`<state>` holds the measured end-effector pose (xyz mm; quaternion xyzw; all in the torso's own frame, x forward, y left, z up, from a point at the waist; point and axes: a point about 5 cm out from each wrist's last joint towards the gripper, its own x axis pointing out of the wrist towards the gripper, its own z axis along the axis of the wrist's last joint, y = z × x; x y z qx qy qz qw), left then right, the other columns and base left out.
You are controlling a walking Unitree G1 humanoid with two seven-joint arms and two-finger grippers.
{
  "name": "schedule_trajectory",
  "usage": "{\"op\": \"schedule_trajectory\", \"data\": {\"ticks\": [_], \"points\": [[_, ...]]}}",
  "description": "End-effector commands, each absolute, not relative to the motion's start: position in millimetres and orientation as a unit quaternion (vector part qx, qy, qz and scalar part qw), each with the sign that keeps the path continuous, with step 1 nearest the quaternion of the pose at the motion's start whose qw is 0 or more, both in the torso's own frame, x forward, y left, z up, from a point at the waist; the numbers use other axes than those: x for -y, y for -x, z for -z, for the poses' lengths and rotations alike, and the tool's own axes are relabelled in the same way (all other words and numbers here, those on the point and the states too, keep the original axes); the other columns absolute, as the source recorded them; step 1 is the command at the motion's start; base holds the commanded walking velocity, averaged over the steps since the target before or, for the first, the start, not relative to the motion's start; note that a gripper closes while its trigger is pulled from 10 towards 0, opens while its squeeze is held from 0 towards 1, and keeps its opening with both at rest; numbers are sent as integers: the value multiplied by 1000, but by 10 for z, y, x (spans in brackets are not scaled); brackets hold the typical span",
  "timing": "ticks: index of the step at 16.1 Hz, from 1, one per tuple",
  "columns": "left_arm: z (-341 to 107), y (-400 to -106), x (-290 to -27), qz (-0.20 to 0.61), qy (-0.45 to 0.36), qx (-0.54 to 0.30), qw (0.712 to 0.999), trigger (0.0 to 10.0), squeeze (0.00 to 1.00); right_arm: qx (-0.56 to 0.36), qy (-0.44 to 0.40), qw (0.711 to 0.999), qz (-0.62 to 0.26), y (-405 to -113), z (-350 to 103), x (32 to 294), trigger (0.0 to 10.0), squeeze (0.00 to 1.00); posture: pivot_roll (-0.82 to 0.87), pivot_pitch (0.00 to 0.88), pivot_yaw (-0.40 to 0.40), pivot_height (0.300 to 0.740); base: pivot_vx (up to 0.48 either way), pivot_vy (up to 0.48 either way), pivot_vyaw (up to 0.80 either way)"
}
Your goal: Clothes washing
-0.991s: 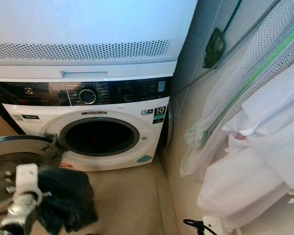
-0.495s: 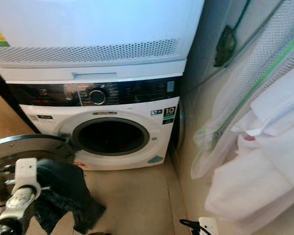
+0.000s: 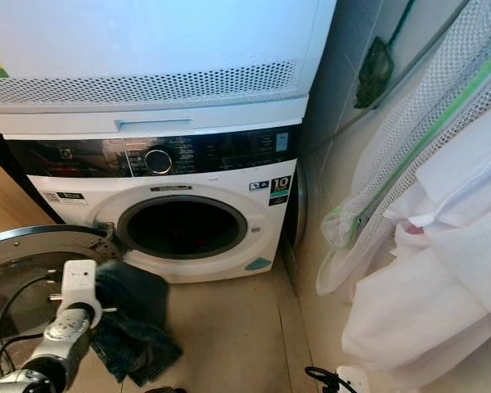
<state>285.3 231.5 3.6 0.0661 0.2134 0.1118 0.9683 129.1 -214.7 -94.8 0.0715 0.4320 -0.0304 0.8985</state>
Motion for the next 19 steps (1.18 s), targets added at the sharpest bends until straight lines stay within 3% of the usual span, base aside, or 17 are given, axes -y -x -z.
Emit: {"op": "schedule_trajectory", "data": {"ticks": [1, 8, 15, 16, 17, 19], "points": [[-10, -2840, -2285, -101, -72, -221, 967, 10000, 0, -436, -85, 895, 39, -1210, 970, 2152, 10000, 0, 174, 182, 15, 740, 0, 0, 0], [-11, -2867, -2233, -83, -80, -227, 967, 10000, 0, -451, -88, 886, 69, -955, 1033, 2154, 10000, 0, 166, 191, 42, 740, 0, 0, 0], [7, -2858, -2183, -64, -88, -228, 968, 10000, 0, -393, -95, 913, 59, -991, 972, 2115, 10000, 0, 132, 195, 65, 740, 0, 0, 0], [12, -2854, -2169, -60, -89, -226, 968, 10000, 0, -283, -68, 957, -2, -2814, 195, 1391, 10000, 0, 124, 192, 66, 740, 0, 0, 0], [10, -2855, -2164, -58, -90, -225, 968, 10000, 0, -254, -74, 964, -1, -3007, 15, 1329, 10000, 0, 117, 192, 69, 740, 0, 0, 0], [8, -2846, -2159, -54, -96, -217, 970, 10000, 0, -228, -97, 968, 38, -2998, -1, 1503, 10000, 0, 99, 189, 71, 740, 0, 0, 0]]}}
